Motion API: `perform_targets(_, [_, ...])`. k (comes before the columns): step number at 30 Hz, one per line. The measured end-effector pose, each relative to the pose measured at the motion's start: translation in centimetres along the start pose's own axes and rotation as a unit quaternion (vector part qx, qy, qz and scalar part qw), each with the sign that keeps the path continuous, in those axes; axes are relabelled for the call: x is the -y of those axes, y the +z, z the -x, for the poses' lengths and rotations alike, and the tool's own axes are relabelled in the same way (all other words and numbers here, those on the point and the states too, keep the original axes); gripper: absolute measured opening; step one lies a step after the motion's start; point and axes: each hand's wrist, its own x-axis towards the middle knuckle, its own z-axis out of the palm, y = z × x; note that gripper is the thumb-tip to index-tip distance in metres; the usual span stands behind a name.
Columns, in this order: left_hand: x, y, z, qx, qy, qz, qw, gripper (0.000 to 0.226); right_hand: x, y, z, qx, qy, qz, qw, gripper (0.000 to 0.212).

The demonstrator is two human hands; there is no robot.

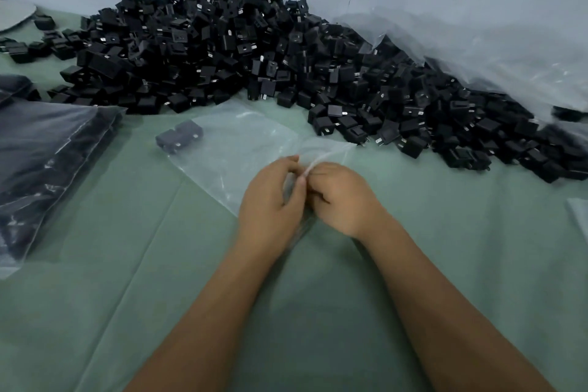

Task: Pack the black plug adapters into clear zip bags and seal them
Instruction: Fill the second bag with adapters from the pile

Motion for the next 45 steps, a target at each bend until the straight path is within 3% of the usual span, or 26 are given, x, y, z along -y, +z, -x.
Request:
perform_targets(3, [1.0, 0.1, -0.3, 0.011, -0.09, -0.022, 0.996, 0.008, -2.3, -0.7, 2.3, -0.269, 0.001, -0.039, 0.962, 0.026])
perform_targets(5, [1.1, 0.1, -0.3, 0.02, -0.096, -0.033, 0.995, 0.007, -4.6, -1.5, 2.0, -0.355, 0.093, -0.002, 0.93, 0.032])
perform_targets(6, [1.1, 0.2, -0.3, 0.025, -0.086, -0.047, 0.995, 0.008, -5.9, -1.3, 2.0, -0.352, 0.171, 0.015, 0.92, 0.036])
perform_targets(9, [1.1, 0.3, -0.2, 0.026, -0.058, -0.078, 0.995, 0.01, -8.2, -1.8, 2.2, -0.211, 0.439, -0.021, 0.873, 0.055])
perform_targets(11, [1.2, 0.3, -0.2, 0.024, -0.053, -0.086, 0.995, 0.012, -8.8, -1.5, 2.0, -0.115, 0.494, -0.03, 0.861, 0.06])
perform_targets(13, [1.3, 0.3, -0.3, 0.027, -0.054, -0.087, 0.994, 0.012, -8.9, -1.1, 1.8, -0.066, 0.48, 0.015, 0.875, 0.062])
perform_targets(19, [1.6, 0.3, -0.3, 0.034, -0.046, -0.09, 0.994, 0.013, -9.0, -1.2, 2.8, -0.252, 0.417, -0.073, 0.87, 0.033])
perform_targets(26, [1.8, 0.1, -0.4, 0.045, -0.057, -0.07, 0.995, 0.012, -8.6, -0.8, 2.8, -0.274, 0.362, -0.242, 0.858, 0.021])
perform_targets(29, [1.8, 0.1, -0.5, 0.047, -0.056, -0.062, 0.995, 0.012, -8.4, -1.0, 3.1, -0.319, 0.353, -0.25, 0.843, 0.042])
perform_targets(32, [1.8, 0.1, -0.5, 0.043, -0.048, -0.071, 0.995, 0.013, -8.6, -1.1, 3.1, -0.261, 0.332, -0.238, 0.874, 0.061])
perform_targets(35, [1.8, 0.1, -0.6, 0.04, -0.035, -0.069, 0.996, 0.013, -8.7, -0.7, 3.0, -0.187, 0.311, -0.168, 0.917, 0.055])
perform_targets(41, [1.7, 0.0, -0.6, 0.045, -0.043, -0.073, 0.995, 0.014, -8.7, -0.5, 2.8, -0.227, 0.379, -0.185, 0.878, 0.025])
perform_targets(43, [1.6, 0.0, -0.6, 0.047, -0.044, -0.074, 0.995, 0.014, -8.8, -0.6, 3.0, -0.235, 0.407, -0.103, 0.877, 0.026])
perform_targets(45, [1.5, -0.1, -0.6, 0.049, -0.043, -0.071, 0.995, 0.015, -8.8, -0.8, 3.2, -0.26, 0.429, -0.101, 0.859, 0.034])
